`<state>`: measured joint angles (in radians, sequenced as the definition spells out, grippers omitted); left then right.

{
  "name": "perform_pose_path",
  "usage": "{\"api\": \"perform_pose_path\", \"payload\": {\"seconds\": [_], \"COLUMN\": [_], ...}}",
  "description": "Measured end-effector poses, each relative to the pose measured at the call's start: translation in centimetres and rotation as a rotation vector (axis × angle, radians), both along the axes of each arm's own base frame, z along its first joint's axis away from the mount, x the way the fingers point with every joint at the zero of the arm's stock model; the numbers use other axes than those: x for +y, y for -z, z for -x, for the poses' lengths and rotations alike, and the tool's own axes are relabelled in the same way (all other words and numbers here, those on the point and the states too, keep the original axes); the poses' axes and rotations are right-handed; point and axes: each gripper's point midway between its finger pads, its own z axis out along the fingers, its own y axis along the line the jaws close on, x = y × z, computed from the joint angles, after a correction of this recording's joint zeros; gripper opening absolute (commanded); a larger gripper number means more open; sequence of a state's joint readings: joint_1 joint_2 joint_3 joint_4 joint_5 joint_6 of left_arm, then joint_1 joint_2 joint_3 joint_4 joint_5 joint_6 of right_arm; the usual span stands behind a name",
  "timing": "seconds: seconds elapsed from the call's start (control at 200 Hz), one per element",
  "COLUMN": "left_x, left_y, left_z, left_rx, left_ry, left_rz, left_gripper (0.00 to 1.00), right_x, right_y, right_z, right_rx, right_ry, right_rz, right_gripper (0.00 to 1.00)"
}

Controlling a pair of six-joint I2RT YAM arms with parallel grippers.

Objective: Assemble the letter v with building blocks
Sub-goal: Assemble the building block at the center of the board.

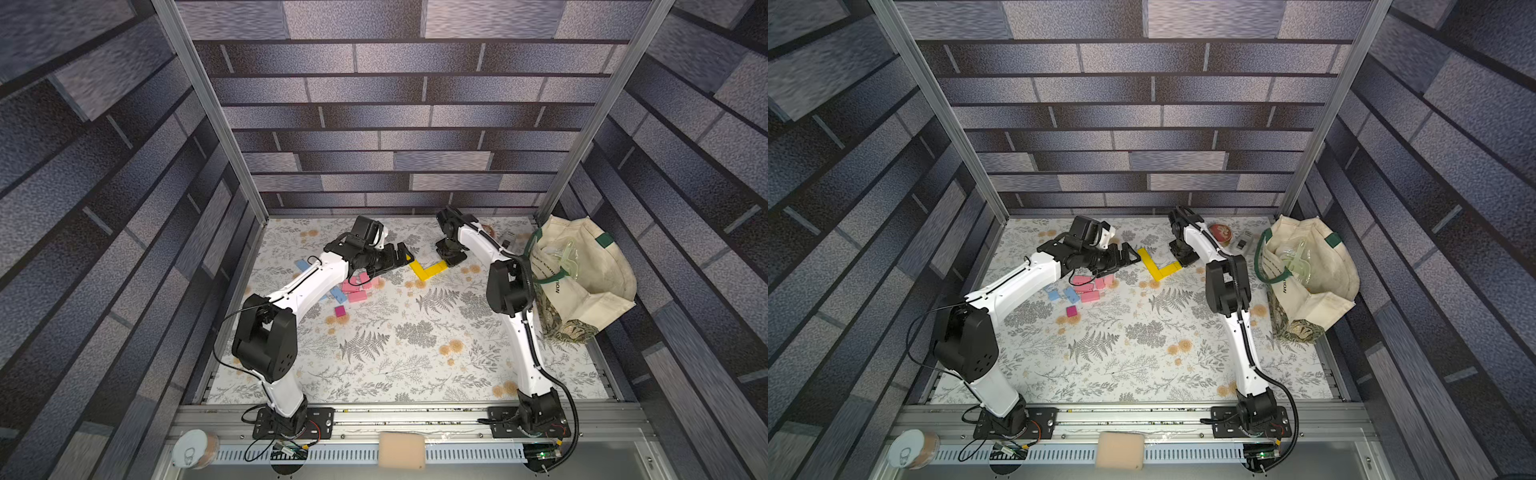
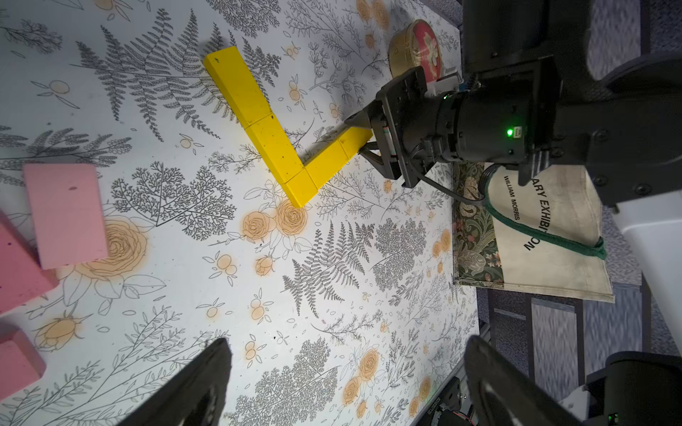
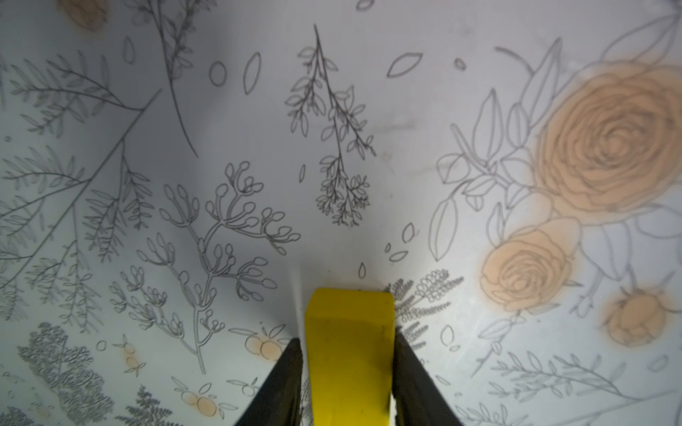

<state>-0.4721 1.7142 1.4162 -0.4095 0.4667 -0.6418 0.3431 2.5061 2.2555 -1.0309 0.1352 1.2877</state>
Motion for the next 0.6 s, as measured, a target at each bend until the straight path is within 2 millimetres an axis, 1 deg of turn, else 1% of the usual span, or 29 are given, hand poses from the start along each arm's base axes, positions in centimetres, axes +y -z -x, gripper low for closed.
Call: {"api": "perform_pose_path", "payload": {"seconds": [0.195, 0.601], "left_x": [0.01, -0.09], "left_y": [0.03, 0.03], "left_z": [0.03, 0.1], "left_rx": [0.002, 0.001], "left_ry": [0.0, 0.004], "left_rz": [-0.001, -0.001], "left_gripper": [1.0, 1.0], "right_x": [0.42, 0.44], "right_y": [-0.02, -0.01], "right_z": [0.08, 0.28], "right_rx": [-0.001, -0.001], "right_ry": [-0.001, -0.004], "right_rz": [-0.007, -0.005], "right_gripper": [0.41, 0.41]}}
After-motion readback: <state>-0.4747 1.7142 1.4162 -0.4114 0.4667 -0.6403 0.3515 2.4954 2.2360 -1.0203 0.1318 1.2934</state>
